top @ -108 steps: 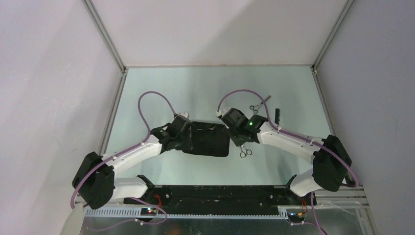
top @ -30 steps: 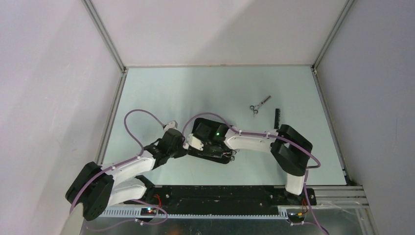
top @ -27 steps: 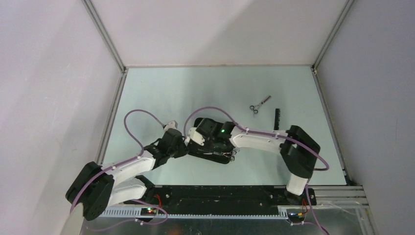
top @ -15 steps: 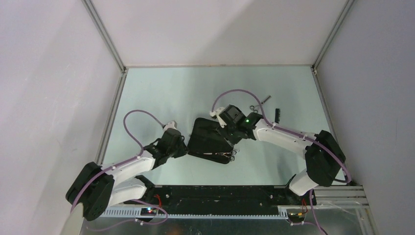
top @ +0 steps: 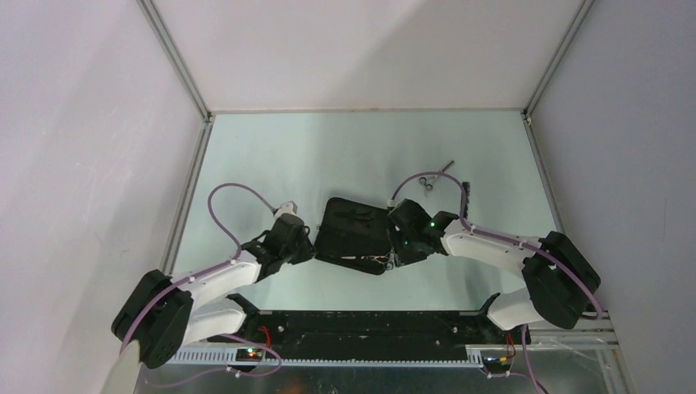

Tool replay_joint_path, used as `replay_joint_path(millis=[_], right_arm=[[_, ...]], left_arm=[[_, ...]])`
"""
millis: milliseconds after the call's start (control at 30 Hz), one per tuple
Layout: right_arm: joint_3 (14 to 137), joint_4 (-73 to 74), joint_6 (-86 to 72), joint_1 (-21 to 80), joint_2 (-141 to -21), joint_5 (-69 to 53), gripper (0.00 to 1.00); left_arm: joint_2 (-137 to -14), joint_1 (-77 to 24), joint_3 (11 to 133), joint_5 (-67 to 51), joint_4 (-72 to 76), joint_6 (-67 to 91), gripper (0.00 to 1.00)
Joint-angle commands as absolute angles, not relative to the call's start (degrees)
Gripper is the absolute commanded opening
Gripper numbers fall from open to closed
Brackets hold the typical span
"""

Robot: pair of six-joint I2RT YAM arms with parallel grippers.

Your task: Sort the hair-cutting tools

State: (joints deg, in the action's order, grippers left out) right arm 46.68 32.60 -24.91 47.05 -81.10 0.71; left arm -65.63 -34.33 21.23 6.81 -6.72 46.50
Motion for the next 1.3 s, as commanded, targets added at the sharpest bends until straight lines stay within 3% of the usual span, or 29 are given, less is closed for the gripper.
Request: replay_joint_path(millis=[0,400,767,1267], right_arm=[[46.15,26.75,-30.05,46.69,-81.52,-1.62,0.37],[45.44,23.31,-33.27,47.55,-86.17,-2.15,0.32],[45.52,24.63,-36.49,49.64,-86.16,1.27,0.00],[55.32,23.81,-35.03,54.30,-93.27,-0.18,0.00]], left_arm=[[-68.73,-33.86,20.37,7.32,-8.27,45.66,0.22],[-68.86,-33.91,20.31,6.60,-7.95,45.25,0.22],[-69.38,-33.93,20.38,5.08,-6.93,45.18,0.22],[-70.87,-33.88,20.01,1.99,-4.14,45.11,0.20]])
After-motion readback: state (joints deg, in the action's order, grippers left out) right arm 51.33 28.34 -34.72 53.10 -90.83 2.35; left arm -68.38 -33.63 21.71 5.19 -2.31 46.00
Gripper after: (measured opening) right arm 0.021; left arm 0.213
